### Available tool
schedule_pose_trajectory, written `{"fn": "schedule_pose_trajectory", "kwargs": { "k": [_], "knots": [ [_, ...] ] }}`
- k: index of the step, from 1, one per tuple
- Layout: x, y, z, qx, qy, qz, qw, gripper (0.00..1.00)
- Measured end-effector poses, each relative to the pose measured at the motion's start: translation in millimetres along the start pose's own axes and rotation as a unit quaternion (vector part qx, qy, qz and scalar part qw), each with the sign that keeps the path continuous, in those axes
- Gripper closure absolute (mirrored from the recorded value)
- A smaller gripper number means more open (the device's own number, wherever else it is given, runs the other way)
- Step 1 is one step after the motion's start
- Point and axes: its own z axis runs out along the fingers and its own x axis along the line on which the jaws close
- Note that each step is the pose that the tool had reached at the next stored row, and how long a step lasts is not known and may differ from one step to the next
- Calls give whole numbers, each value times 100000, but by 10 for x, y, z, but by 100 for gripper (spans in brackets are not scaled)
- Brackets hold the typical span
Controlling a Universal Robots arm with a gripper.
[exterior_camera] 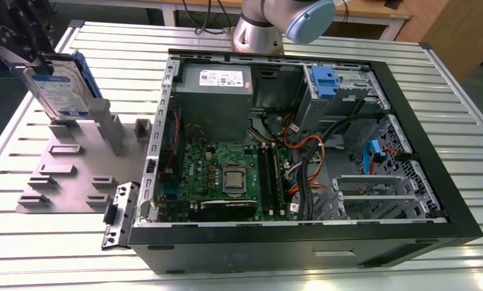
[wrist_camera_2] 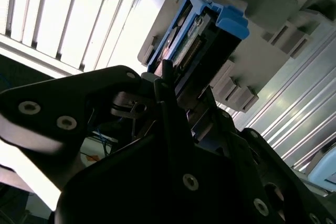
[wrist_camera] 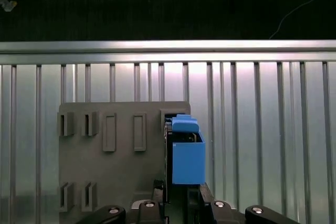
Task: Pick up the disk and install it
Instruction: 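Pick up the disk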
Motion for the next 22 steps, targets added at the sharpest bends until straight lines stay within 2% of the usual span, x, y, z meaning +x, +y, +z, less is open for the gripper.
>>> {"fn": "schedule_pose_trajectory", "kwargs": {
  "k": [3,17,22],
  "knots": [
    [-3,2,-81,3,94,3,100000,65],
    [-4,2,-89,4,163,3,100000,65],
    [-6,4,-159,7,166,3,100000,65]
  ]
}}
